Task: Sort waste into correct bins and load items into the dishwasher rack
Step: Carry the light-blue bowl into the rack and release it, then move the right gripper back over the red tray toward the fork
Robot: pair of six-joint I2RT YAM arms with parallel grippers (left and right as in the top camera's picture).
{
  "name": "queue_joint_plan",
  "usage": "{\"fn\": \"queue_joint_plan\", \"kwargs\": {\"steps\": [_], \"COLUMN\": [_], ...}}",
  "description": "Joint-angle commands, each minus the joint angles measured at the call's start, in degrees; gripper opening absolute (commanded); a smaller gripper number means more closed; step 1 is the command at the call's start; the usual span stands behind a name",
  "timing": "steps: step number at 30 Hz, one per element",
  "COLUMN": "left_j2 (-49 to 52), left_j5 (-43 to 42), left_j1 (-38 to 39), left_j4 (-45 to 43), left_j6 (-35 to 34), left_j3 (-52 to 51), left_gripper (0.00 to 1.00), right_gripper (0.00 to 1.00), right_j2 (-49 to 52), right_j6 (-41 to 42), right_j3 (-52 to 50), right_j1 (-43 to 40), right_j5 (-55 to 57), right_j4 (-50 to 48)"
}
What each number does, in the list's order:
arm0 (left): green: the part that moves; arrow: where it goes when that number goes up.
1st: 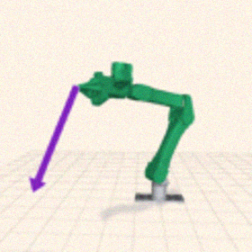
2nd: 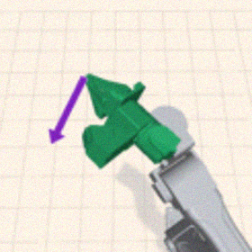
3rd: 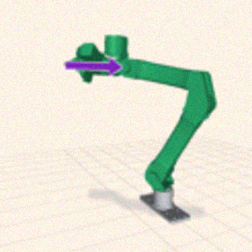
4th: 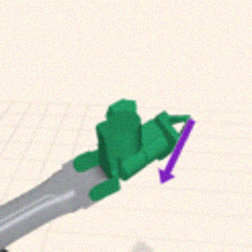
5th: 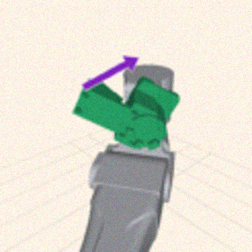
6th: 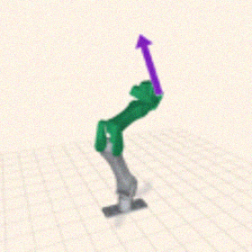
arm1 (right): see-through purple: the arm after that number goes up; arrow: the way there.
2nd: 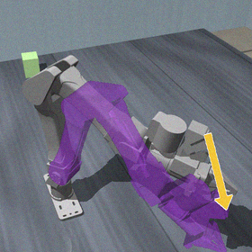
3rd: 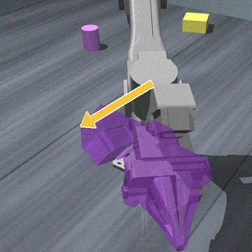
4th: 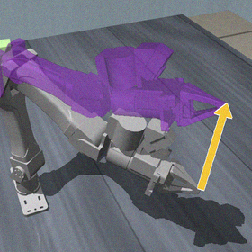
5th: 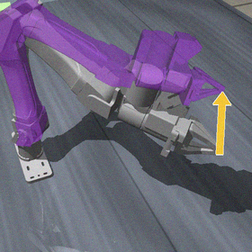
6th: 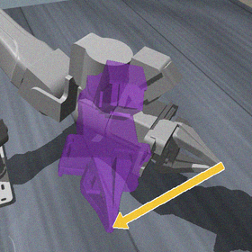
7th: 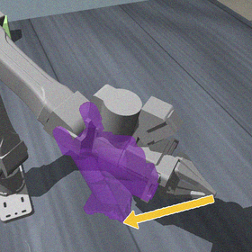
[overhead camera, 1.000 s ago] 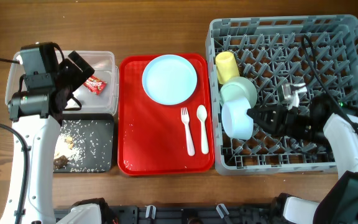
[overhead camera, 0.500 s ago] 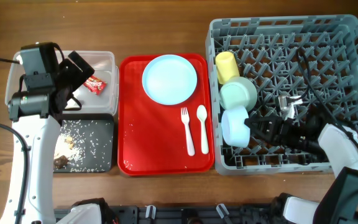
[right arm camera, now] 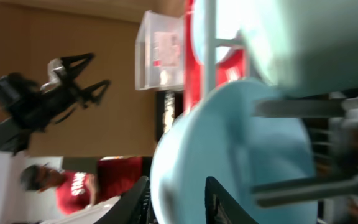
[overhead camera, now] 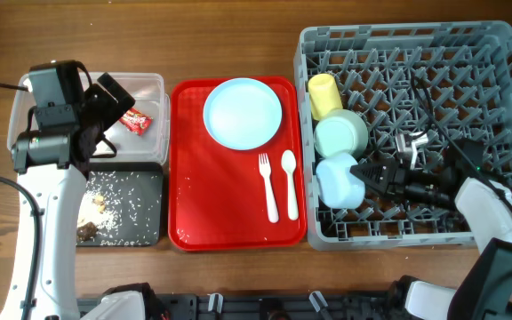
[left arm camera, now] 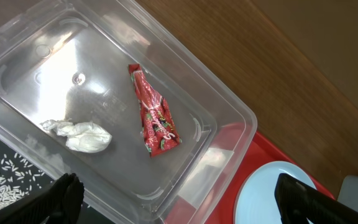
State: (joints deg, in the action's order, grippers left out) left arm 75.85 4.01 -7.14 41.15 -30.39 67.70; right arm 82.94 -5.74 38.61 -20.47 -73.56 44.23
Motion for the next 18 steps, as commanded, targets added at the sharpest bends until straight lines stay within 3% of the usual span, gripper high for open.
{"fn": "queue_joint_plan", "kwargs": {"steps": [1,7,12,18], "left_j2": [0.0,0.0,0.0,0.0], "left_j5": [-0.1,-0.1,-0.1,-0.1], "left_j1": [-0.2,-0.2,-0.2,-0.2], "left_j4": [-0.1,-0.1,-0.1,-0.1], "left_j6": [-0.5,-0.5,-0.5,-0.5], "left_j3": [0.5,0.5,0.5,0.5], "left_gripper": [1.00,1.00,1.00,1.00], "right_gripper": [0.31,0.33,0.32,0.04], "right_j2": [0.1,-1.1,-4.8,-11.6], "right_j6": [3.1,9.3,9.5,5.5], "right_j3": [3.3,10.5,18.4,21.3], "right_j1": [-2.2,-5.4,-4.1,4.2], "right_j5": [8.9,24.2,32.0,32.5], "right_j4": [-0.3,0.5,7.0,13.3]}}
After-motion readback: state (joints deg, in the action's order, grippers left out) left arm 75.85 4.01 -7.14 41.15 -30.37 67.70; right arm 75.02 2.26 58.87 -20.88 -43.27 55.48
